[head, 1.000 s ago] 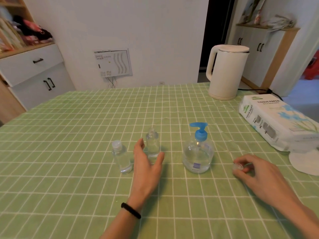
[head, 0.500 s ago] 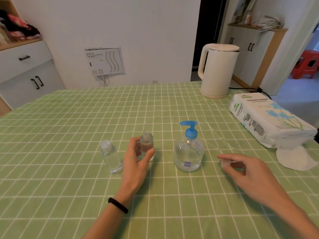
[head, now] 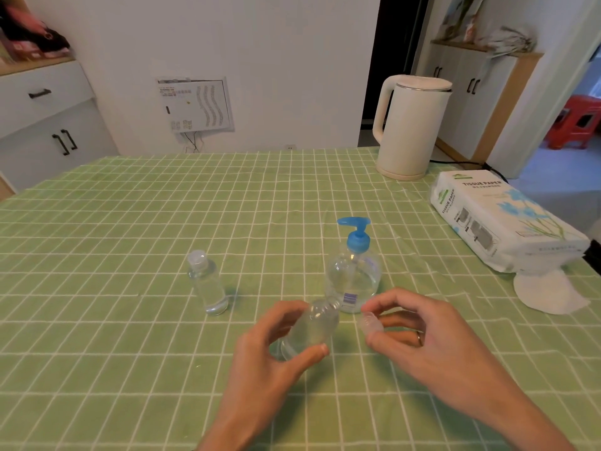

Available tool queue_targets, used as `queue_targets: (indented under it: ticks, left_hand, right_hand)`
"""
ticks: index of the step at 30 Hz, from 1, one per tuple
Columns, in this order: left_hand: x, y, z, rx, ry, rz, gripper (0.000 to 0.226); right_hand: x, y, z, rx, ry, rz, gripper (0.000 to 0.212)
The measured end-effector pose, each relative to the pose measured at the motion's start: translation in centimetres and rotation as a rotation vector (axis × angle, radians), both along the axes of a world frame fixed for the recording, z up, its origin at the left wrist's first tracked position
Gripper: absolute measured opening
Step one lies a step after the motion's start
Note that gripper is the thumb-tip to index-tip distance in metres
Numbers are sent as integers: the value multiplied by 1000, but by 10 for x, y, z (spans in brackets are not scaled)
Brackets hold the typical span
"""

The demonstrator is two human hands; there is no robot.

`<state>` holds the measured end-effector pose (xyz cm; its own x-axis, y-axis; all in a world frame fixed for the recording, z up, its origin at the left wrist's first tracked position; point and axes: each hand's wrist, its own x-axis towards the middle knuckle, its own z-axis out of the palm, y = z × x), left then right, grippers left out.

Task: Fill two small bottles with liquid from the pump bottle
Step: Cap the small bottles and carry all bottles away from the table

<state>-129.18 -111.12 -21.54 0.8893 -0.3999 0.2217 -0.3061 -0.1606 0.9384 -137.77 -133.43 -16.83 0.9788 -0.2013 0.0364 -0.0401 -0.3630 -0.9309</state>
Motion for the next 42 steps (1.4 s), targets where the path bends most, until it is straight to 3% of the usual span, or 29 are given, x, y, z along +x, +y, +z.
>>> queue_targets:
  ticks: [6, 16, 23, 27, 33, 37, 42]
  left_hand:
    - [-7, 4, 0, 89, -37, -2, 45]
    - [-13, 5, 3, 180, -81, 2, 45]
    - [-12, 5, 6, 223, -89, 7, 43]
    - [-12, 6, 6, 220, -72, 11, 43]
    - [-11, 5, 7, 225, -75, 16, 44]
    - [-11, 5, 7, 215, -74, 11, 44]
    - [-11, 5, 7, 223, -71, 16, 42]
  right_hand:
    - [-1, 11, 13, -1, -83, 38, 30]
    - [1, 18, 24, -333, -112, 70, 31]
    - [11, 15, 25, -525, -128, 163, 19]
    - [12, 14, 24, -547, -62, 127, 56]
    - [9, 13, 22, -545, -68, 174, 30]
    - [8, 11, 26, -531, -41, 172, 46]
    - [8, 13, 21, -532, -53, 159, 21]
